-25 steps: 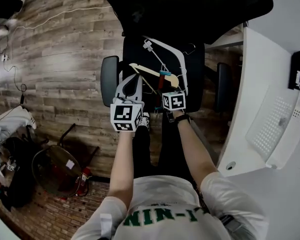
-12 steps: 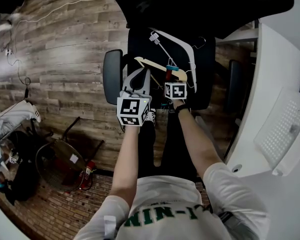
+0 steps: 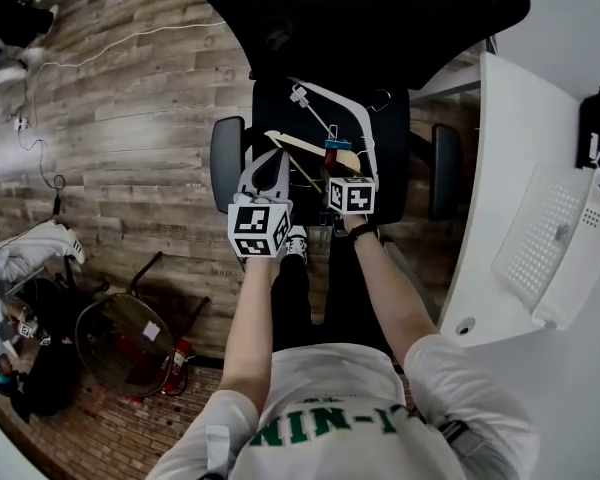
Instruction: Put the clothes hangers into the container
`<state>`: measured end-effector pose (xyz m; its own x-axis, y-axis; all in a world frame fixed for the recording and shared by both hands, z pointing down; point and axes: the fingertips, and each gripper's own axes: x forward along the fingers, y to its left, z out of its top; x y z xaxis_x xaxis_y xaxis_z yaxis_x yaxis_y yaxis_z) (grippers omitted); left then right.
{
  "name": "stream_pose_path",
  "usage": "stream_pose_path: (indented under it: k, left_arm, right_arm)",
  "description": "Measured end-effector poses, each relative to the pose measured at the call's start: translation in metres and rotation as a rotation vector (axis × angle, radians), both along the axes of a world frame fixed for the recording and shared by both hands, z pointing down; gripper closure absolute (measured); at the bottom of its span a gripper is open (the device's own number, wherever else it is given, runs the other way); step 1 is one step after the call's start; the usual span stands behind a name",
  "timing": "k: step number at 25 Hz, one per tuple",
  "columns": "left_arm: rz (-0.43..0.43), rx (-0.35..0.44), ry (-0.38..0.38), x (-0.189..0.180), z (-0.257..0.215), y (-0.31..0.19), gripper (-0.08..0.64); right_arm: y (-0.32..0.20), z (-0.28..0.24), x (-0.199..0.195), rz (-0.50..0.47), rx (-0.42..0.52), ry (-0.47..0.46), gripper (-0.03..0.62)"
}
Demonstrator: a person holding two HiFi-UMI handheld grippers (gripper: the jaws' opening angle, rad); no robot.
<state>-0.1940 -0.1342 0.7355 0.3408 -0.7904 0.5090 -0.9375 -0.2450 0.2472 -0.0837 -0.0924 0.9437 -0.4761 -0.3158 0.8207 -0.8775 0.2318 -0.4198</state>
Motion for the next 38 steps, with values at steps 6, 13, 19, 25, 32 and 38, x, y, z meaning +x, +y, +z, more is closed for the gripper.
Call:
stream_pose_path:
  k: [6, 13, 19, 25, 32, 38]
  left_arm:
    - [0.013, 0.028, -0.003, 0.007, -0.055, 0.004, 0.548]
    - [0.079, 0.063, -0.031, 0.034, -0.142, 0.006, 0.548]
    - [0.187, 0.149, -0.02, 0.083, -0.216, -0.003, 0.548]
    - [0.306, 0.233, -0.004, 0.133, -0.279, -0.013, 0.548]
    - [0.44, 0.33, 0.015, 0.208, -0.331, -0.036, 0.548]
    - [0.585, 0.388, 0.048, 0.267, -0.357, -0.045, 0.548]
  right_arm:
    - [-0.012, -0.102, 0.011, 0.029, 0.107, -0.083, 0.465]
    - [-0.021, -0.242, 0.058, 0.041, 0.229, -0.082, 0.465]
    - [-0.025, -0.347, 0.111, 0.076, 0.333, -0.114, 0.465]
    - [-0.006, -0.44, 0.152, 0.048, 0.419, -0.171, 0.465]
    - [0.006, -0.538, 0.252, 0.112, 0.55, -0.106, 0.465]
    - [0.015, -0.584, 0.337, 0.18, 0.581, -0.02, 0.465]
